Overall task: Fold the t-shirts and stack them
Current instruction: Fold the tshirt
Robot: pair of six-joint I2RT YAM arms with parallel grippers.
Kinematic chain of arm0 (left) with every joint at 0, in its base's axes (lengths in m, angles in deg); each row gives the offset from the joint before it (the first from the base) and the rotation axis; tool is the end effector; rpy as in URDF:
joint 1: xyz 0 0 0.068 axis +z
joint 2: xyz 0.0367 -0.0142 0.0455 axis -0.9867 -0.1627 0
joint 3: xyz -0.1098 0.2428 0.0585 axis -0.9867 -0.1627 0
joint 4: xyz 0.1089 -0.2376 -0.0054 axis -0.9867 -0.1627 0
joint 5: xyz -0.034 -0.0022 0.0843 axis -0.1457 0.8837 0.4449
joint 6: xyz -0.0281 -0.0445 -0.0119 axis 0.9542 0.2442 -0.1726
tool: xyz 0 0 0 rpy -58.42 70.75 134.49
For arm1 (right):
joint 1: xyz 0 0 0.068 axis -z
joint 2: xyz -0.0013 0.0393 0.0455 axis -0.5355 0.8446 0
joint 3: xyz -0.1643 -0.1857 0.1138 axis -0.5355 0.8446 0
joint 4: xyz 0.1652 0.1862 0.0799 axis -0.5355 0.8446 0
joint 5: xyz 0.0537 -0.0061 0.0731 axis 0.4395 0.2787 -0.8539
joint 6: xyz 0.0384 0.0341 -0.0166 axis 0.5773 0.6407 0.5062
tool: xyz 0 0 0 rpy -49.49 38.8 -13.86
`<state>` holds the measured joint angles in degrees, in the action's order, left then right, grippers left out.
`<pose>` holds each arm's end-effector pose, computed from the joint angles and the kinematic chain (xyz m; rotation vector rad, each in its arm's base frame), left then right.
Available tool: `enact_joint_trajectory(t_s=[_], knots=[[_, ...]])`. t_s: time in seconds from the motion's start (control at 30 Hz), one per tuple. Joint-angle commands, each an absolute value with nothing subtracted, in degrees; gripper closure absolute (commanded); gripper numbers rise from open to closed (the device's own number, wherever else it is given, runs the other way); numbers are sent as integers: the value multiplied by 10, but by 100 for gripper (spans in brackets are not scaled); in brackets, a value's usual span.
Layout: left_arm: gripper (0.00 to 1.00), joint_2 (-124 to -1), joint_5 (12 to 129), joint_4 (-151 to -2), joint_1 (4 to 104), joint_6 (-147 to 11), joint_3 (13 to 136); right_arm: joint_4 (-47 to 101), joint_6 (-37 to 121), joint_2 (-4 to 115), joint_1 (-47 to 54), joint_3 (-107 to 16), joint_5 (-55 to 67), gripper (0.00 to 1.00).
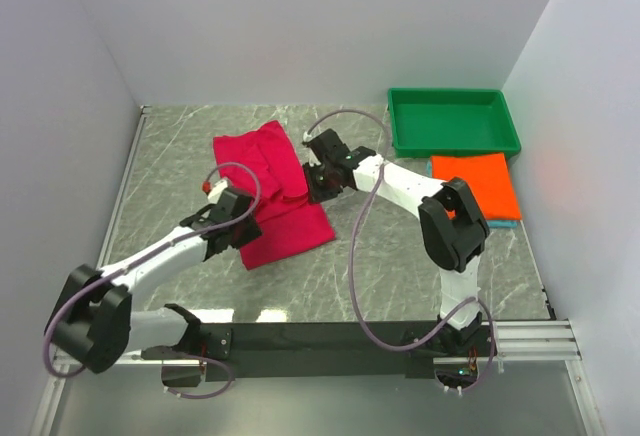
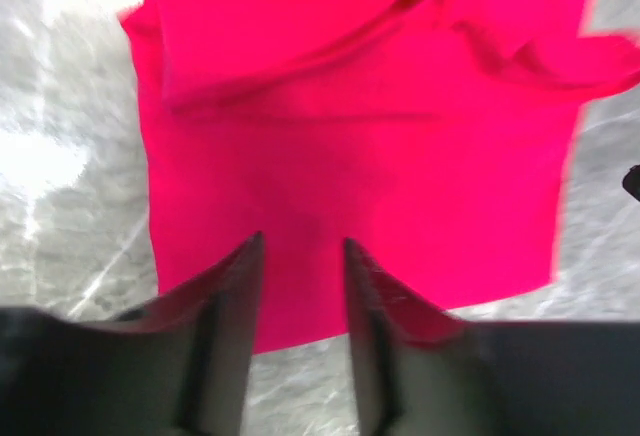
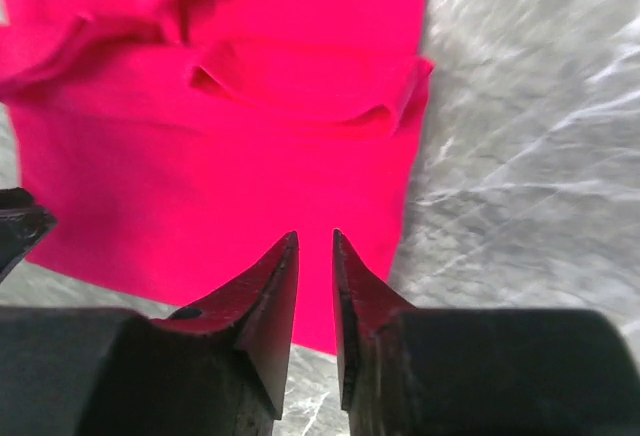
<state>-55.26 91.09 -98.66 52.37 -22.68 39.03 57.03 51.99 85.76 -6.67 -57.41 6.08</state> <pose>0.2061 -0.1023 0.1978 -0.7057 2.3769 -0.3946 0.3300 0.2734 0.2277 -0.5566 2.5323 0.5399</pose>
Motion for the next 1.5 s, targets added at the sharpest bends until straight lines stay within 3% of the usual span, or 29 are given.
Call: enact_joint_trajectory(t_s=[0.0,0.1,0.47,0.9,1.2,1.47], knots=[[65,-586,907,-975,506,-214,399,522,535,873,-74,-568,30,74],[71,-615,901,-964,505,-213,394,512,542,904,-74,-577,18,76],[77,-687,894,-977,505,-207,401,530,549,986,-74,-669,10,77],[73,-668,905,-989,504,-208,410,570,573,1064,-39,-901,30,73],[72,-676,927,-991,558,-245,476,508,568,893,-32,-694,-4,68],[74,-791,932,-990,620,-281,577,472,568,799,-30,-552,-12,68]])
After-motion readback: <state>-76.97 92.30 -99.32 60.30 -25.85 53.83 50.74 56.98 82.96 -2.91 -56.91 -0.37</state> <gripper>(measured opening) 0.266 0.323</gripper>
